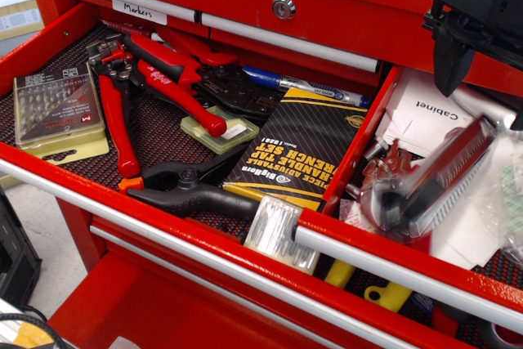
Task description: Pick up box cutter and put into drawer
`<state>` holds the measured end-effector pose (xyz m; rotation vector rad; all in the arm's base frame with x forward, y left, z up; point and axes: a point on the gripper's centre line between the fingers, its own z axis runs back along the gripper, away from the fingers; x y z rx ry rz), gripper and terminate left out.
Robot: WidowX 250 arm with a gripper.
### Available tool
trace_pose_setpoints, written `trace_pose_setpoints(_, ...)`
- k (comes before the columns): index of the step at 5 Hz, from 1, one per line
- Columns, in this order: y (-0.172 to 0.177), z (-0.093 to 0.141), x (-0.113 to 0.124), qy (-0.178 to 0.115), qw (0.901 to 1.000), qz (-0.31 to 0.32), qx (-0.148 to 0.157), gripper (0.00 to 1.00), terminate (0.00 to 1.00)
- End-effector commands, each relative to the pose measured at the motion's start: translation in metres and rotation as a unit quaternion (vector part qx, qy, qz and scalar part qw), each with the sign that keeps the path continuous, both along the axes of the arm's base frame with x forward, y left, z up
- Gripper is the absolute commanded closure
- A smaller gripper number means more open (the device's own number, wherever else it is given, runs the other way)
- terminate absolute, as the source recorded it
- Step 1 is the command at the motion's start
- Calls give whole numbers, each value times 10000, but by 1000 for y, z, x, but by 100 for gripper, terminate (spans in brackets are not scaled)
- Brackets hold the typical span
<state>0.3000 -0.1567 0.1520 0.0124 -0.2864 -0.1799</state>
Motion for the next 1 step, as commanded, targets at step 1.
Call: trace_pose_setpoints(1, -1, 23, 1, -283, 9994, 101, -198, 0, 100)
